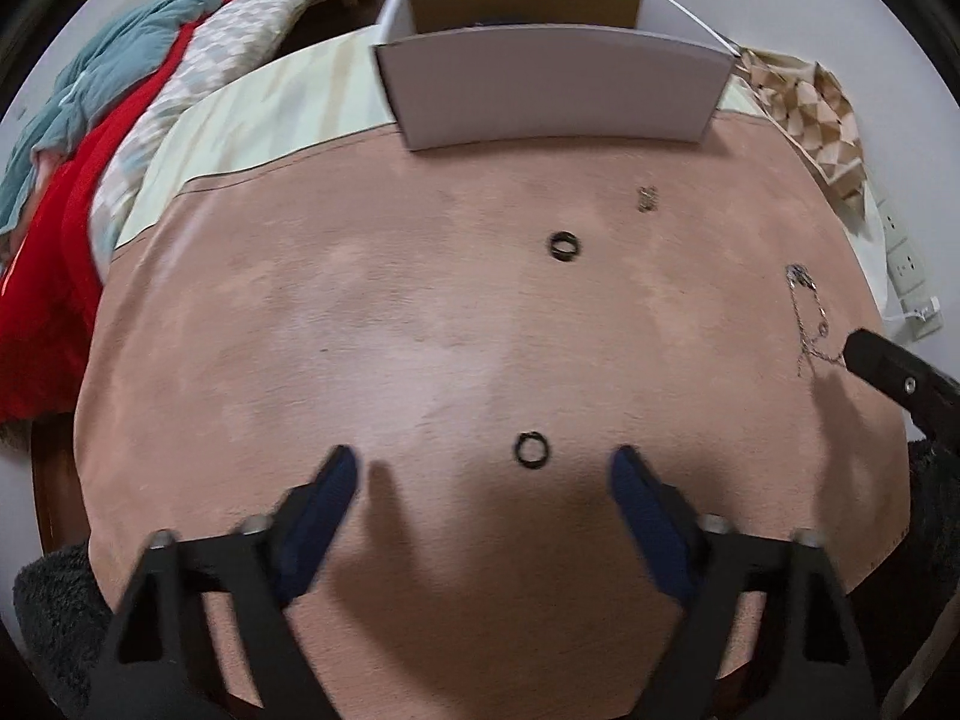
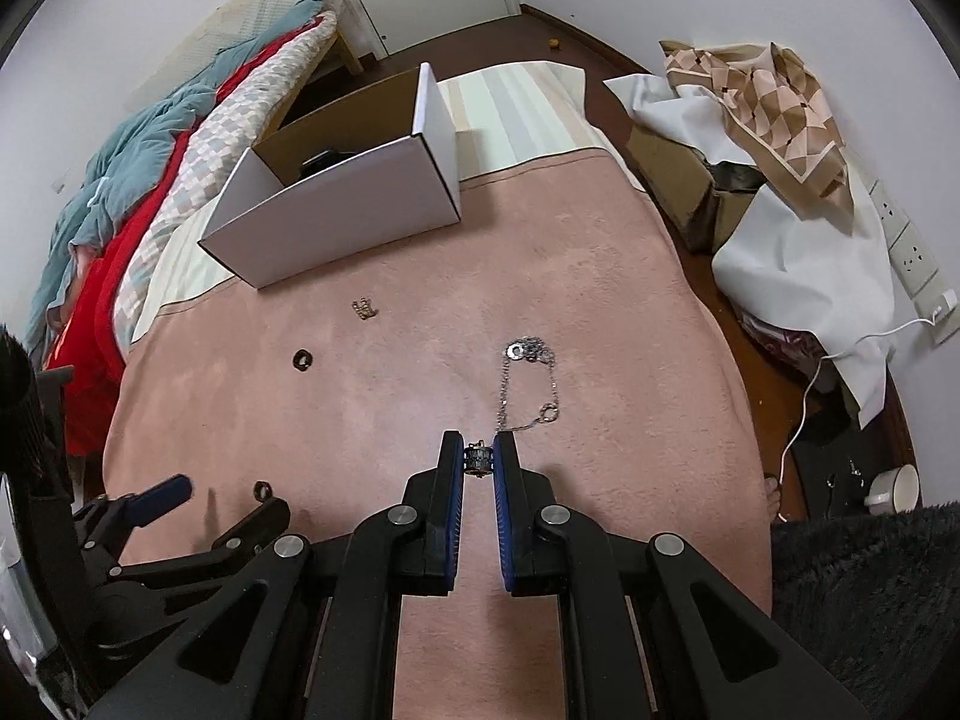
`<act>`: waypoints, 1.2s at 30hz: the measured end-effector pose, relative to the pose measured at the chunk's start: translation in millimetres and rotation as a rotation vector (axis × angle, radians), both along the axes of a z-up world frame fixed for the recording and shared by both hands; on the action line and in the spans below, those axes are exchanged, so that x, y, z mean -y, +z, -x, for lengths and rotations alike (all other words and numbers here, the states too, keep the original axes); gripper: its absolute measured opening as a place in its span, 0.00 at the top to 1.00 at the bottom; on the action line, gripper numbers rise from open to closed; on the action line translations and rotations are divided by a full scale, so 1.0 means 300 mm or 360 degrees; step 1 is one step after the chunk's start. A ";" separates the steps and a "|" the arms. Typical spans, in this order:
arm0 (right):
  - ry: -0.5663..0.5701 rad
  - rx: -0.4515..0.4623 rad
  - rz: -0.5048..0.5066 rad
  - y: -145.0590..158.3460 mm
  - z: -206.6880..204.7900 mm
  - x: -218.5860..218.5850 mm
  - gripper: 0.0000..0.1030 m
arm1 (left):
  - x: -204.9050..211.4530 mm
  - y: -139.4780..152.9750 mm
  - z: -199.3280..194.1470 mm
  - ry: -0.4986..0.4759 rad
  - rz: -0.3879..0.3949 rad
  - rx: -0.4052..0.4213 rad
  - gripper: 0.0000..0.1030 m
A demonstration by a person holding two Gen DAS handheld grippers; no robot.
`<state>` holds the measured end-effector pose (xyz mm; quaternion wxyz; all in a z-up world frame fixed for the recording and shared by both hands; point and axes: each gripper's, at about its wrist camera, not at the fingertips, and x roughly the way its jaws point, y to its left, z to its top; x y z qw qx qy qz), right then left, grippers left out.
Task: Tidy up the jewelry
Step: 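Grasp the thin silver necklace with the right tool while the left tool grasps a small black ring, then carry the necklace with the right tool while the left tool carries the ring to the box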
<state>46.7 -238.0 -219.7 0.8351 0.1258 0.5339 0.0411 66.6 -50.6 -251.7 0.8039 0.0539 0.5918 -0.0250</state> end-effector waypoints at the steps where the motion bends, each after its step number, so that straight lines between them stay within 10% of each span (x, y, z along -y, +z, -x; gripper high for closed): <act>1: -0.0004 0.0002 -0.0003 0.000 -0.002 0.005 0.90 | 0.006 -0.004 0.002 -0.0011 0.0007 -0.0008 0.44; 9: -0.0025 0.0016 -0.0011 0.008 -0.019 0.015 0.90 | 0.027 0.010 0.007 -0.0090 0.0048 0.0041 0.90; 21: -0.0012 0.0096 -0.0087 0.116 -0.028 0.027 0.90 | 0.023 0.106 -0.004 -0.0111 0.0096 0.0147 0.90; 36: 0.0098 0.0500 -0.0290 0.563 -0.255 -0.017 0.90 | -0.059 0.473 -0.261 -0.0050 0.0304 0.0405 0.90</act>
